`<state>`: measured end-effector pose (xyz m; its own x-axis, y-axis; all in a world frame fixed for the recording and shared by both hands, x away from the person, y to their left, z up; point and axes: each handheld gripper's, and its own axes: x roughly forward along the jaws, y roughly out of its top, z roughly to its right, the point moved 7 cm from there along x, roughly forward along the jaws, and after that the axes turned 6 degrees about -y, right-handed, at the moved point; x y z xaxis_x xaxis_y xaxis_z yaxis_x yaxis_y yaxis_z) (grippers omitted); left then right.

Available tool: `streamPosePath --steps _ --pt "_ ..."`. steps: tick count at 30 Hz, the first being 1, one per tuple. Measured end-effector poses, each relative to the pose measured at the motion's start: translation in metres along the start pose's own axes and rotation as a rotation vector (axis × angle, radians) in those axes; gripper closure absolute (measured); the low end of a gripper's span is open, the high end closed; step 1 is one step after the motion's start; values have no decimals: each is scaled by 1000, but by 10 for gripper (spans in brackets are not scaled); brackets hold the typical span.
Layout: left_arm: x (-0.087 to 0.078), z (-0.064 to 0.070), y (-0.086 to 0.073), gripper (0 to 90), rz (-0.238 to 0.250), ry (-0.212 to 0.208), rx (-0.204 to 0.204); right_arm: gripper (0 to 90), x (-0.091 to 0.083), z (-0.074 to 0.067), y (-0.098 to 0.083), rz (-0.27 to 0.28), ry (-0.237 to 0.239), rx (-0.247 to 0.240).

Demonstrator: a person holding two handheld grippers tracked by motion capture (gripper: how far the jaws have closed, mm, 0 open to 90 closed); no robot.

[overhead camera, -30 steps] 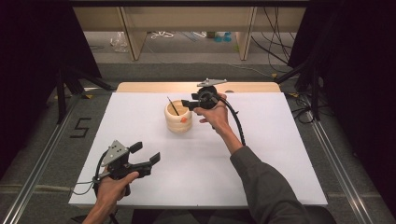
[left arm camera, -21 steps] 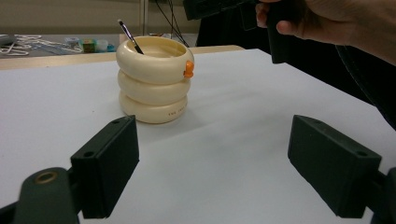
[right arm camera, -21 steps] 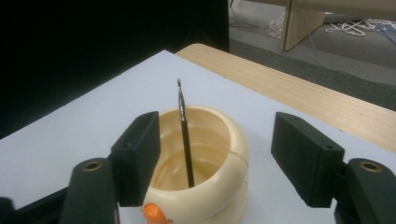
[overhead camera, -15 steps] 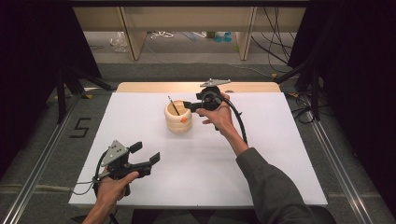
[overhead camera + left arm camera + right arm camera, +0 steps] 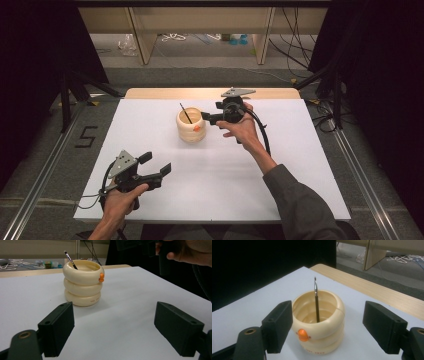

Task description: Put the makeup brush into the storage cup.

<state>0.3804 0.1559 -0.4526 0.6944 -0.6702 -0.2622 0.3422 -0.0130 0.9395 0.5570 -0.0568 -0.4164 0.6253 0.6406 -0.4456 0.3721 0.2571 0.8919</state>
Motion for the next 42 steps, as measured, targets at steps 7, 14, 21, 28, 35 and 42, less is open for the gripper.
streamPosePath --steps 7,14,21,28,35,42 --pt "0 0 0 158 3 -1 1 229 -19 -1 -5 26 -9 -13" --pt "1 1 0 158 -1 -4 7 230 -37 -3 -15 37 18 -12" --pt "1 1 0 158 -2 -5 7 226 -42 -8 -18 41 25 -16" --pt "1 1 0 157 -1 -5 4 231 -52 -15 -22 50 41 -32" --pt "1 1 0 158 -1 -5 5 227 -59 -12 -29 43 37 -24" --pt "1 1 0 158 -2 -5 7 231 -68 -12 -34 56 32 -18"
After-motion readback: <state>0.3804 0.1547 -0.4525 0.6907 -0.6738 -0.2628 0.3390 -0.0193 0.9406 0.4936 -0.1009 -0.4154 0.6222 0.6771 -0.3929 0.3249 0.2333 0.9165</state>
